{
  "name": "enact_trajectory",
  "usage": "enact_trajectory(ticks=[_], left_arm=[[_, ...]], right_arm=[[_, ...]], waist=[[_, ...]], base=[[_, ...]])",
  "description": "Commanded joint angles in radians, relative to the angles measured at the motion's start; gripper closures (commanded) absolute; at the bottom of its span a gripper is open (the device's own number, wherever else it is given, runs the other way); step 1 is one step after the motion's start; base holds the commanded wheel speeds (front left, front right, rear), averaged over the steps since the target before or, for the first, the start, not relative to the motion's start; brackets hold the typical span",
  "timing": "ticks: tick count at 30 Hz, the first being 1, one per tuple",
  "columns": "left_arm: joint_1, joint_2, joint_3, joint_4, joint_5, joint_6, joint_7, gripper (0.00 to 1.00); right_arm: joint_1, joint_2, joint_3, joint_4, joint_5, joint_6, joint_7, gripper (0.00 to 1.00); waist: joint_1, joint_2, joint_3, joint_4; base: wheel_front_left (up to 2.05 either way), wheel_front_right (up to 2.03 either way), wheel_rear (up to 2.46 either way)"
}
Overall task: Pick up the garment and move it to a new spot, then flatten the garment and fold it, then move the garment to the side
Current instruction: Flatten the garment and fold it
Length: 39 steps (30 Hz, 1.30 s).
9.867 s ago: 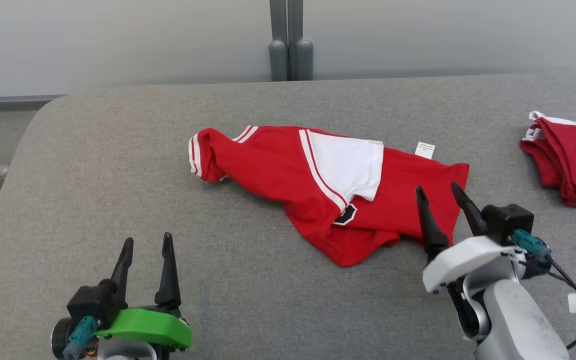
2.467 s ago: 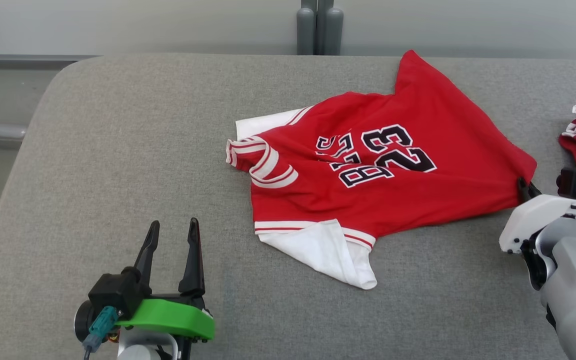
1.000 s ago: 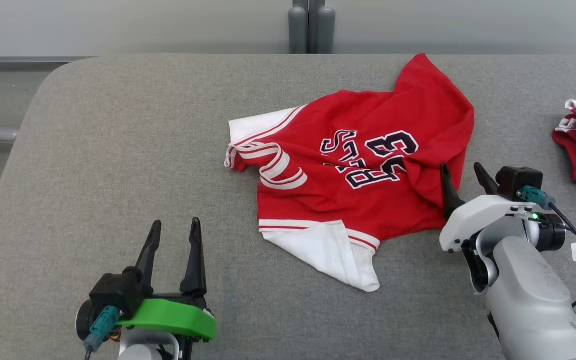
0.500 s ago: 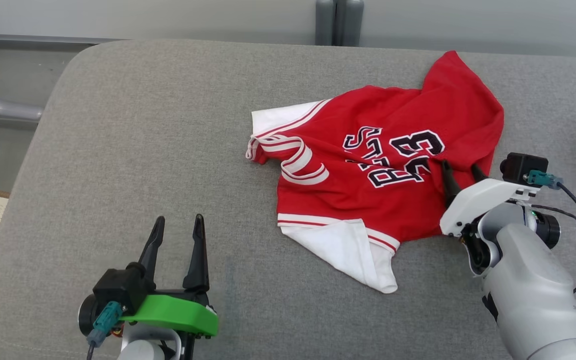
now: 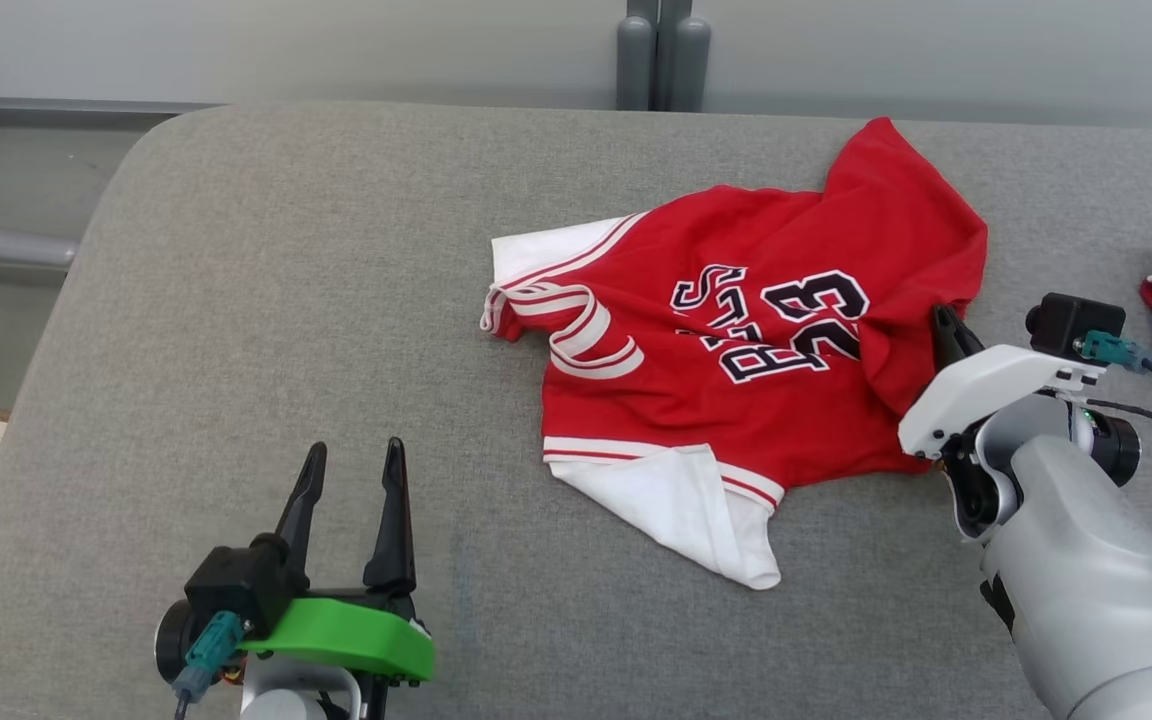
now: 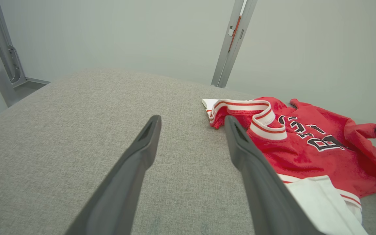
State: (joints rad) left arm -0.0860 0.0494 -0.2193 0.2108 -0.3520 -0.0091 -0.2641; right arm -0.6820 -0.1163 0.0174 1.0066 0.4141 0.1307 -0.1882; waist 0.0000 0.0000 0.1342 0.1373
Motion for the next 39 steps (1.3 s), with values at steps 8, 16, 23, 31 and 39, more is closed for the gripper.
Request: enact_trajectory(ticks=[8,16,23,31,39], left_arm=[[0.044,0.002,-0.002,-0.007,-0.003,0.008,0.0,0.0],[0.049,0.003,-0.008,-0.014,-0.001,0.008,0.0,0.0],[0.023,0.003,-0.01,-0.01,0.004,0.001,0.0,0.0],[0.011,0.002,-0.004,-0.001,0.008,-0.003,0.0,0.0],[0.012,0.002,-0.012,0.011,-0.002,-0.008,0.0,0.0]], right_arm=[[0.161,-0.084,0.043,-0.175,0.07,0.0,0.01,1.0],[0.322,-0.175,-0.027,-0.403,0.042,0.0,0.167,1.0],[0.392,-0.207,-0.103,-0.495,-0.073,0.0,0.337,1.0],[0.409,-0.151,-0.196,-0.51,-0.159,0.0,0.291,0.0],[0.429,-0.077,-0.218,-0.629,-0.167,0.0,0.172,0.0]], waist=[[0.0,0.0,-0.038,-0.068],[0.0,0.0,-0.034,-0.099],[0.0,0.0,-0.015,-0.095],[0.0,0.0,-0.009,-0.091],[0.0,0.0,-0.024,-0.111]], base=[[0.0,0.0,0.0],[0.0,0.0,0.0],[0.0,0.0,0.0],[0.0,0.0,0.0],[0.0,0.0,0.0]])
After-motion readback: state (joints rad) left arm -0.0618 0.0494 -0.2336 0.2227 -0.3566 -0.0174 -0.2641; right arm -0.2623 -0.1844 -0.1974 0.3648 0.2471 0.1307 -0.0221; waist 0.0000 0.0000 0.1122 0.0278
